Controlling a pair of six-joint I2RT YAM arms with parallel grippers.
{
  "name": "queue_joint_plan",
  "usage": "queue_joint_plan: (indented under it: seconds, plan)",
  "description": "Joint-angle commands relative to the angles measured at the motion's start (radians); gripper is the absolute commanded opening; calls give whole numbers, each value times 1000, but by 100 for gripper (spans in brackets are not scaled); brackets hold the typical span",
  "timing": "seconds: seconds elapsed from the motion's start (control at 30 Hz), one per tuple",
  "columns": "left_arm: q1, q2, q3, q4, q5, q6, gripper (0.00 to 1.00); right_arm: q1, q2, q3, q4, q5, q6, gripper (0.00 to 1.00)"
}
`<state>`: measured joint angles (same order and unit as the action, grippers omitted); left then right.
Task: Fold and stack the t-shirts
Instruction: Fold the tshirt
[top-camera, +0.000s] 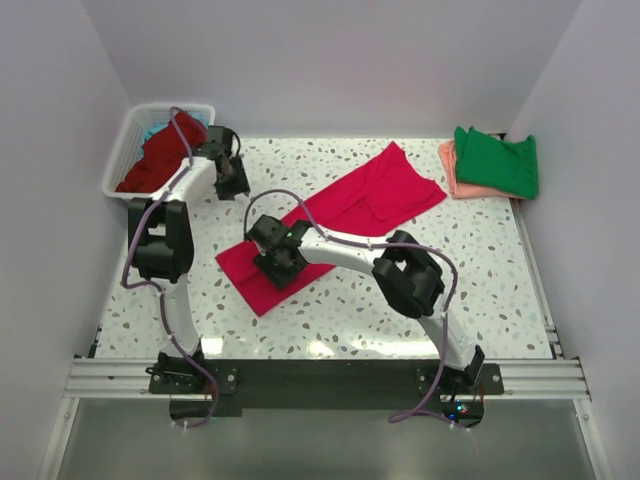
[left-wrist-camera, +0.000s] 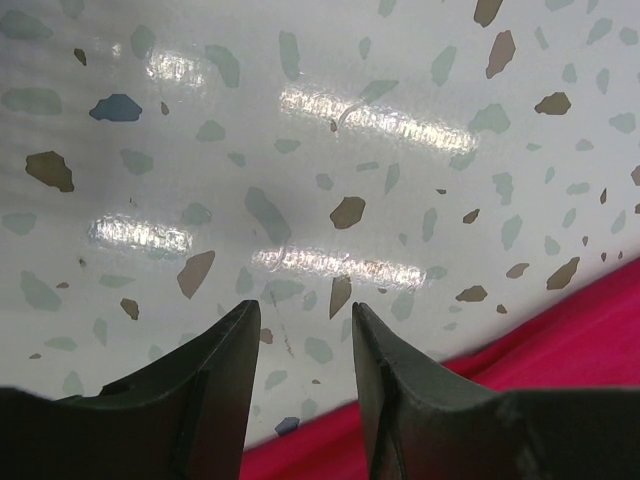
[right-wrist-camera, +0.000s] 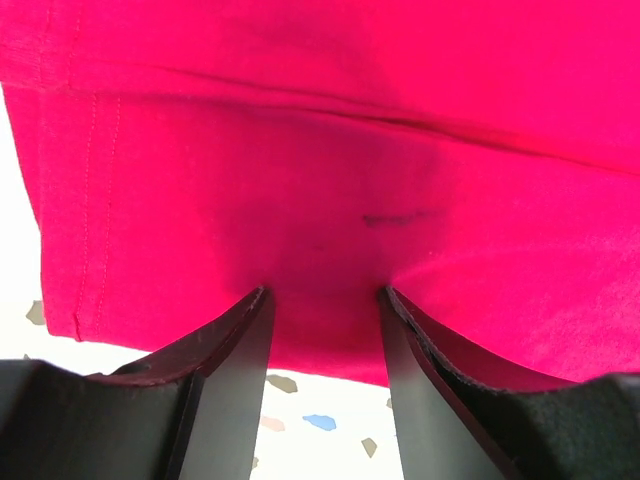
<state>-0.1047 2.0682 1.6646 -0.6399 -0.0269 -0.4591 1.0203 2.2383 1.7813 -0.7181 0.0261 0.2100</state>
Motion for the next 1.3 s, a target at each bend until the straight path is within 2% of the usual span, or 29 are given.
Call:
queue_joint_plan:
  seconds: [0.0,0.33,0.5,0.7,0.83,1.07,1.27]
  plan:
    - [8,20,38,6,22,27,47,18,-25,-120,-89,-25,-12,50]
    - [2,21,31,46,142,51,46,40,-158,-302,-132,-107,-3,49]
    - [-44,36,61,72,199,100,46,67,-230,-382,-167,-101,15,48]
    - [-161,107,184,82,200,143,47,66,-285,-417,-184,-104,49,48]
    - [-216,177,300,109,278,139,47,66,-328,-493,-152,-115,106,48]
    - [-300,271,323,299,482,56,49,69,-422,-629,-100,-65,227,46]
    - [-383,323,342,457,565,-4,54,70,-462,-635,-73,-5,282,47]
